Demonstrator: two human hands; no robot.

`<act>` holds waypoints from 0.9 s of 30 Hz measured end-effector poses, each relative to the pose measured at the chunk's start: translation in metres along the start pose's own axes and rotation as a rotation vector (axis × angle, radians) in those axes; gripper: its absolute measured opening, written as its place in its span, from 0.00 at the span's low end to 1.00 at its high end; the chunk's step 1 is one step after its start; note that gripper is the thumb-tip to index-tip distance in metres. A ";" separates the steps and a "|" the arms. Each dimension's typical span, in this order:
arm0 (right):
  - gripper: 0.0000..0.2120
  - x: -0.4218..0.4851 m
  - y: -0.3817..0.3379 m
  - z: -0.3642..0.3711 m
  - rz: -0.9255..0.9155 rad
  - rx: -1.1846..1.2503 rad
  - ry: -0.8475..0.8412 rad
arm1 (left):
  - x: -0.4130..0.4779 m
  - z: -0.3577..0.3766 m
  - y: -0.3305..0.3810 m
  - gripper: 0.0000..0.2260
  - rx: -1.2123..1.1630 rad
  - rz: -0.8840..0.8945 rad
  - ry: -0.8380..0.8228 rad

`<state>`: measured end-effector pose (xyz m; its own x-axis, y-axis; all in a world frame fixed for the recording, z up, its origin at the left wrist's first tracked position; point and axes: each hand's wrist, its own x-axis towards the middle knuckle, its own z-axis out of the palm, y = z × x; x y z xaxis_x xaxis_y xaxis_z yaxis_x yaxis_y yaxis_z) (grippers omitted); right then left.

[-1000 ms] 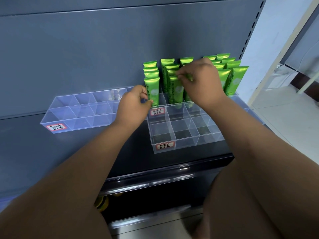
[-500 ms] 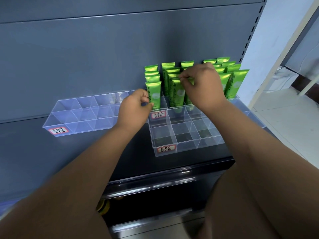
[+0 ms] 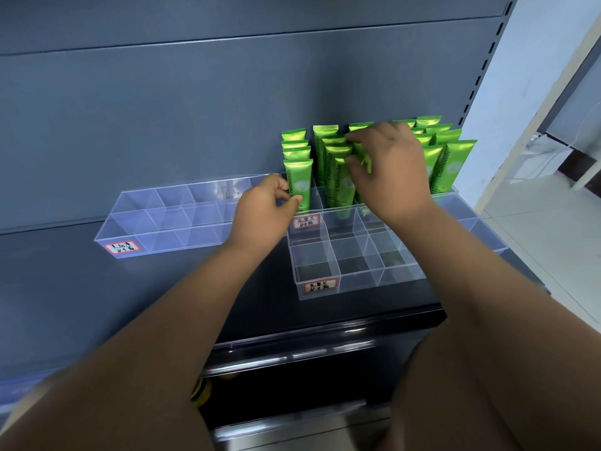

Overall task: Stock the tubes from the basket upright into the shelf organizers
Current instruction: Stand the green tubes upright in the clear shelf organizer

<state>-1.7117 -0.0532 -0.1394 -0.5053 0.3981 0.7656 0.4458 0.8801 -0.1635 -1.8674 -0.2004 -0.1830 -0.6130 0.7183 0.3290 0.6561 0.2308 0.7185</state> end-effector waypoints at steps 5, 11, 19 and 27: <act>0.19 -0.006 -0.018 -0.007 -0.074 -0.020 0.005 | -0.018 -0.014 0.014 0.16 0.111 0.000 0.095; 0.25 -0.027 -0.079 -0.017 -0.034 0.124 -0.126 | -0.044 -0.055 0.024 0.28 0.416 0.038 0.166; 0.27 -0.033 -0.204 -0.047 -0.023 0.438 -0.342 | -0.120 -0.162 0.006 0.32 0.711 -0.101 0.398; 0.29 -0.102 -0.418 -0.036 -0.299 0.731 -0.428 | -0.311 -0.290 -0.056 0.32 0.918 -0.567 0.636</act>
<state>-1.8202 -0.4712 -0.1263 -0.8221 0.0595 0.5662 -0.2564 0.8492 -0.4616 -1.8410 -0.6271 -0.1484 -0.8450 -0.0163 0.5345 0.1385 0.9588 0.2482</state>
